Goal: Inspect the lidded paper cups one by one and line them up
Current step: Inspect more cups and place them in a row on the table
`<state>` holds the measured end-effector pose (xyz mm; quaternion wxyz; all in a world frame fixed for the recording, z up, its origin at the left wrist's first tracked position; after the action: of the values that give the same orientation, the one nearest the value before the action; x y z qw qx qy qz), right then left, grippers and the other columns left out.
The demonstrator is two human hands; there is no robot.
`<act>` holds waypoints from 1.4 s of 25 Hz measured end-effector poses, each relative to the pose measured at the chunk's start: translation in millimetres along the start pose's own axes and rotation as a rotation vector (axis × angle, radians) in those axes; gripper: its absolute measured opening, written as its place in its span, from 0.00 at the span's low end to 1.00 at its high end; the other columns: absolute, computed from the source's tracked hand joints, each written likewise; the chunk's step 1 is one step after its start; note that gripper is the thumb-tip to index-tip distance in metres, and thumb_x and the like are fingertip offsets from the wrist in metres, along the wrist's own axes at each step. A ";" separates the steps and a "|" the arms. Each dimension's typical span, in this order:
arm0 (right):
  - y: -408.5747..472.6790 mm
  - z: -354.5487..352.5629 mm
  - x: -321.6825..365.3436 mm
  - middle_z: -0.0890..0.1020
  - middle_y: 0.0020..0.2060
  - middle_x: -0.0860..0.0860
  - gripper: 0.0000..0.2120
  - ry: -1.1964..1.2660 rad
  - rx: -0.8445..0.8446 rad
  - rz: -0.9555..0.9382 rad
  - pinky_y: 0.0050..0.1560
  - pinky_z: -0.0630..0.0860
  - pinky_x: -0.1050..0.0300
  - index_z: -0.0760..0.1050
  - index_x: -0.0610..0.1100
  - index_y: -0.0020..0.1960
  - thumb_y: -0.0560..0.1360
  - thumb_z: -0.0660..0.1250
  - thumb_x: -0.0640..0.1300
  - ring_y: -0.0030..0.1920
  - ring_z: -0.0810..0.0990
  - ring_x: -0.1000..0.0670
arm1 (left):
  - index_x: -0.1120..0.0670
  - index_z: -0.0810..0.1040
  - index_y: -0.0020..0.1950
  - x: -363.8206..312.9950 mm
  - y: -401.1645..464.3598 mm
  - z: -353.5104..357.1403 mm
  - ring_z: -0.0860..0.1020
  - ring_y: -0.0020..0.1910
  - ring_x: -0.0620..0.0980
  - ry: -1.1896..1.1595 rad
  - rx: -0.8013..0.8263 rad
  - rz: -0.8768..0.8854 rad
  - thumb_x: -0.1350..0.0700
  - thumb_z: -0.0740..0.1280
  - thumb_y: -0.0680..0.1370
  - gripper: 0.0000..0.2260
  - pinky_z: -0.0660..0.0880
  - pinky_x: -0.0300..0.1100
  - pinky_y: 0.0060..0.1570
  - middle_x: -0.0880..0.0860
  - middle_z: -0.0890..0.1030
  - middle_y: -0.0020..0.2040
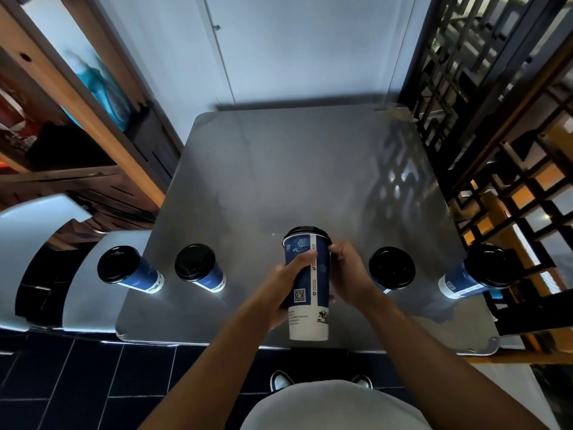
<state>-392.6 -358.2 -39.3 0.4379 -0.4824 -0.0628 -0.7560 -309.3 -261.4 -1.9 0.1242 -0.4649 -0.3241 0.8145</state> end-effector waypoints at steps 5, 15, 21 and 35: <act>8.3 -2.0 10.3 0.81 0.40 0.42 0.26 -0.013 0.002 0.080 0.49 0.70 0.48 0.79 0.42 0.45 0.81 0.51 0.60 0.43 0.78 0.45 | 0.59 0.77 0.61 -13.8 -8.5 -12.5 0.84 0.37 0.54 0.303 -0.088 -0.009 0.49 0.78 0.71 0.24 0.81 0.46 0.40 0.57 0.86 0.42; 7.3 21.3 33.8 0.85 0.45 0.44 0.19 -0.477 0.041 0.212 0.47 0.80 0.53 0.82 0.42 0.53 0.80 0.64 0.57 0.44 0.84 0.46 | 0.48 0.79 0.48 -27.6 -11.5 -4.7 0.82 0.36 0.47 0.941 -0.149 0.130 0.50 0.80 0.66 0.15 0.78 0.42 0.37 0.49 0.85 0.41; 4.8 22.0 28.0 0.86 0.56 0.40 0.23 -0.529 -0.041 0.160 0.64 0.78 0.41 0.84 0.40 0.58 0.73 0.66 0.56 0.59 0.83 0.38 | 0.50 0.80 0.55 -20.9 -2.3 -5.8 0.81 0.37 0.47 1.089 -0.242 0.132 0.46 0.78 0.67 0.20 0.75 0.39 0.33 0.50 0.84 0.43; 3.7 23.0 32.5 0.86 0.53 0.38 0.19 -0.533 -0.014 0.135 0.48 0.81 0.55 0.82 0.34 0.58 0.80 0.64 0.48 0.47 0.84 0.47 | 0.49 0.81 0.49 -15.3 1.6 -1.4 0.81 0.33 0.47 0.915 -0.259 0.068 0.48 0.78 0.65 0.16 0.75 0.39 0.33 0.50 0.85 0.40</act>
<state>-379.3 -368.1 -2.9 0.4519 -0.6704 -0.1384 -0.5719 -299.8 -269.7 7.0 0.1687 -0.7979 -0.3195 0.4825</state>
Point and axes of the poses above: each hand's wrist, its own y-axis towards the middle knuckle, its own z-axis out of the palm, x = y × z, the point moved 5 cm from there along y, towards the middle knuckle
